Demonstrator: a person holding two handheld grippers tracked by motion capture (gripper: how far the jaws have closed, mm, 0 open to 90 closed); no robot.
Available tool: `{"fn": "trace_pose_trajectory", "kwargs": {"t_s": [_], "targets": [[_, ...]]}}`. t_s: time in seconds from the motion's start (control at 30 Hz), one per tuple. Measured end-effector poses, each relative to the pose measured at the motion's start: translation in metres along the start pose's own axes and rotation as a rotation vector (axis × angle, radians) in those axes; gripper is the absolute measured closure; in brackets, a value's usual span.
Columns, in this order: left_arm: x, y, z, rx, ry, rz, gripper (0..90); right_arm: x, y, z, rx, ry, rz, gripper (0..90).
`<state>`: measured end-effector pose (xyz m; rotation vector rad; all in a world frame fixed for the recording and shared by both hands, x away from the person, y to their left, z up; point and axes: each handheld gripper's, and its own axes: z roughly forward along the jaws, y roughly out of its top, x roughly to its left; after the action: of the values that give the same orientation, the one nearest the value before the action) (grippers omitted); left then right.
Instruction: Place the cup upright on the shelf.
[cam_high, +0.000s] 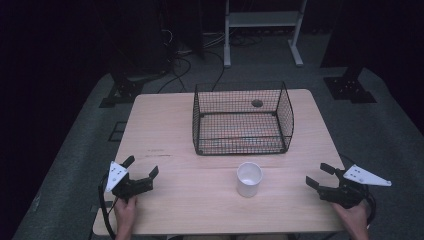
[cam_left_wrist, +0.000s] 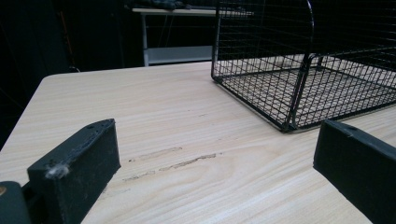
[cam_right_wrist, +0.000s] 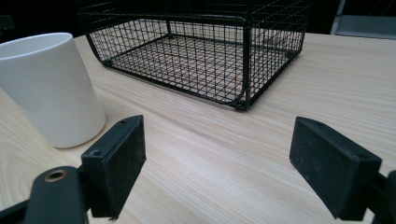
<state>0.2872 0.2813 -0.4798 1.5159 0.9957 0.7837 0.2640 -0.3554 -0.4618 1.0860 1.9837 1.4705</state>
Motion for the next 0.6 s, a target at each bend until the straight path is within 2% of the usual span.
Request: {"fn": "trace_pose_trajectory", "kwargs": {"t_s": [0.33,0.6], "targets": [[-0.001,0.0,0.0,0.002,-0.002,0.001,0.0,0.01,0.01,0.003,-0.009,0.035,-0.029,14.4],[-0.001,0.0,-0.001,-0.002,-0.01,-0.001,0.0,0.017,0.017,0.008,0.016,0.064,-0.046,13.3]]}}
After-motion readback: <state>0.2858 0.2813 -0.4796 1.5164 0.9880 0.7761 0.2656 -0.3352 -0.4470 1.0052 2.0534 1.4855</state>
